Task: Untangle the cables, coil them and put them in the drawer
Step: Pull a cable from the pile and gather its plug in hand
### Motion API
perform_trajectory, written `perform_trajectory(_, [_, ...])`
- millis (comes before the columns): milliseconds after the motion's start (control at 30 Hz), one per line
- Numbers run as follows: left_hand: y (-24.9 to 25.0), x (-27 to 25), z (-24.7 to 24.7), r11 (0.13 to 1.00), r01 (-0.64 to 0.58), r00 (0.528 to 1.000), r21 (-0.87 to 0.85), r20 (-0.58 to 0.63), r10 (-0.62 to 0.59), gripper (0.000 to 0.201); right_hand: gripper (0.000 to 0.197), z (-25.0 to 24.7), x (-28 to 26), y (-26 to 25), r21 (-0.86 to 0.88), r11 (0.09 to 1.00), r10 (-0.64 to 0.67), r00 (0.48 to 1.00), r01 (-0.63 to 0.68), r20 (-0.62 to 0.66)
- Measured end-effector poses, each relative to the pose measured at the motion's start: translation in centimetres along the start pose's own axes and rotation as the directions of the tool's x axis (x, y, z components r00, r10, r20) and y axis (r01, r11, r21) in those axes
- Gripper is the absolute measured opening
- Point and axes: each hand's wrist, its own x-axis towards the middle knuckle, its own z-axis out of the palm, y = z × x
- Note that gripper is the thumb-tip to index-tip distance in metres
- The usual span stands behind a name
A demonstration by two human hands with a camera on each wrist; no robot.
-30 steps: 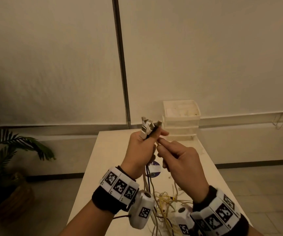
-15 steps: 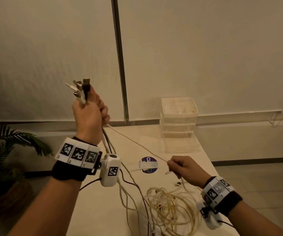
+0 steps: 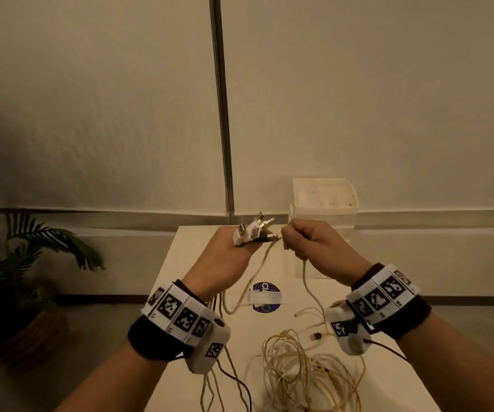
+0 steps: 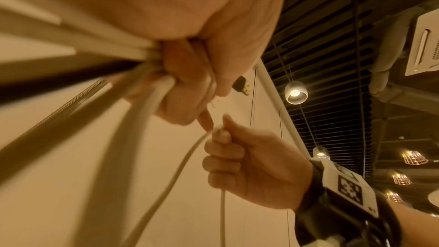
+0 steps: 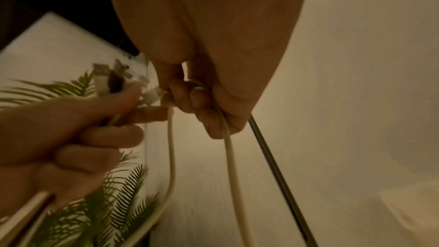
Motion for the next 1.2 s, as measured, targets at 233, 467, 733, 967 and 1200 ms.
perform_trajectory(233, [-0.3, 1.7, 1.9, 0.993, -0.100, 0.987, 0.066, -0.118, 0.107, 0.023, 0.032, 0.0, 0.5, -1.6, 0.107, 0.992, -0.061, 0.998, 0.061, 0.002])
perform_trajectory(467, [0.6, 4.2, 0.2, 0.989, -0.098, 0.896, 0.109, -0.423, 0.136, 0.023, 0.028, 0.7, 0.4, 1.7, 0.269, 0.962, 0.015, 0.989, -0.054, 0.145])
perform_trajectory(733, [-2.1, 6.1, -6.0, 0.998, 0.012, 0.699, -0.054, -0.713, -0.047, 0.022, 0.029, 1.0, -1.0, 6.8, 0.040, 0.989, 0.139, 0.985, -0.144, 0.104])
perform_trajectory(967, [-2.0, 3.8, -3.7, 0.973, -0.156, 0.833, 0.172, -0.507, 0.223, 0.007, 0.029, 0.6, 1.2, 4.4, 0.100, 0.990, 0.099, 0.995, -0.098, -0.003])
perform_trajectory(1200, [-1.3, 3.9, 0.2, 0.938, -0.304, 0.949, 0.168, -0.033, 0.314, 0.026, 0.028, 0.1, 3.5, 0.7, 0.079, 0.997, -0.010, 0.998, 0.005, 0.063])
